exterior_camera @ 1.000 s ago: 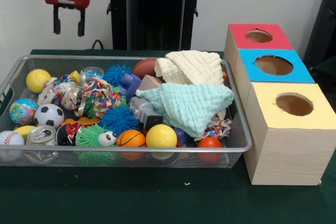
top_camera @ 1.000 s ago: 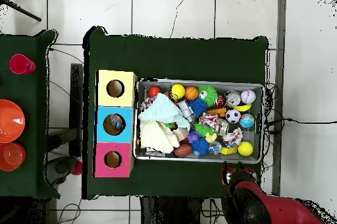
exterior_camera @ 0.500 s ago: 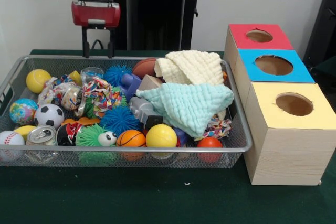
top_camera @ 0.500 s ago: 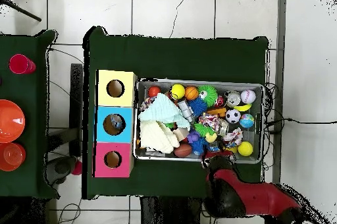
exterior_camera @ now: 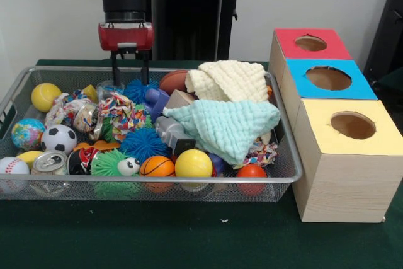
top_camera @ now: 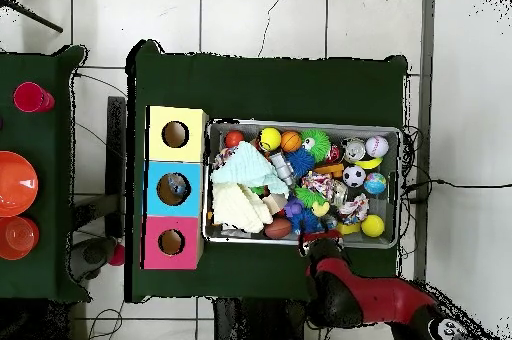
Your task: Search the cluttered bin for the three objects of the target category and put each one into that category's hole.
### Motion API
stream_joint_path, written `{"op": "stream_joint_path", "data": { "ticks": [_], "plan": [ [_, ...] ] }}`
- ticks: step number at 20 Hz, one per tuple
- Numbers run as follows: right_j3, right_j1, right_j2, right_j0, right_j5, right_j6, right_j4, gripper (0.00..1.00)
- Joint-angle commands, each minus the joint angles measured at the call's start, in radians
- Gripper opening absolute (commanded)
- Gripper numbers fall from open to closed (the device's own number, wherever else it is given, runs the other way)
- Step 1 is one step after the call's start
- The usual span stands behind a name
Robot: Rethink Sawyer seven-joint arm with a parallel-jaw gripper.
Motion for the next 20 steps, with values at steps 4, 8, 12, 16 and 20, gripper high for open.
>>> {"op": "stream_joint_path", "data": {
  "ticks": [4, 8, 12, 16, 20],
  "plan": [
    [-0.153, 0.101, 0.003, -0.042, 0.000, 0.079, -0.090, 1.00],
    [-0.158, 0.094, 0.004, -0.055, 0.033, 0.066, -0.117, 1.00],
    [-0.162, 0.079, -0.004, -0.063, 0.066, 0.051, -0.141, 1.00],
    [-0.164, 0.062, -0.003, -0.083, 0.092, 0.046, -0.161, 1.00],
    [-0.151, 0.036, 0.018, -0.101, 0.123, 0.040, -0.183, 1.00]
  ]
}}
